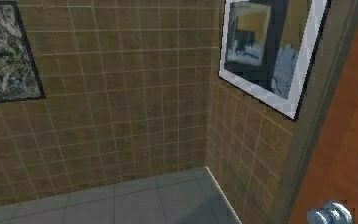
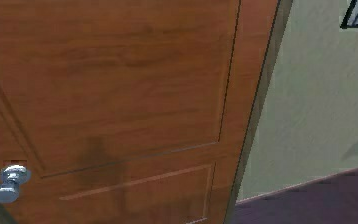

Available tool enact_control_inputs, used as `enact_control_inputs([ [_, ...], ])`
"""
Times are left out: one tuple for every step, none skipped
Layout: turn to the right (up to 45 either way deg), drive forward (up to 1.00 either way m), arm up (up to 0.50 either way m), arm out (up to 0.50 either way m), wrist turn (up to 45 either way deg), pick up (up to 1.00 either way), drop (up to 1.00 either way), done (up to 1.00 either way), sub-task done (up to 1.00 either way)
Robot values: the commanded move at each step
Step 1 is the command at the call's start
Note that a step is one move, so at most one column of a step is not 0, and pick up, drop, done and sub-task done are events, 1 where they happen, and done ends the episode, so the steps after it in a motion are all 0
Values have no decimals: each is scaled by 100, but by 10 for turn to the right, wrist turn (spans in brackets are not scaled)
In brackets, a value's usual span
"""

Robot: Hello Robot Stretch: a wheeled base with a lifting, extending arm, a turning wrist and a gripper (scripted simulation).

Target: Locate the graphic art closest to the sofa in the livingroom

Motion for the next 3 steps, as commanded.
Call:
enact_control_inputs([
  [30, 0, 0, 0, 0, 0, 0, 0, 0],
  [0, 30, 0, 0, 0, 0, 0, 0, 0],
  [-450, 0, 0, 0, 0, 0, 0, 0, 0],
])
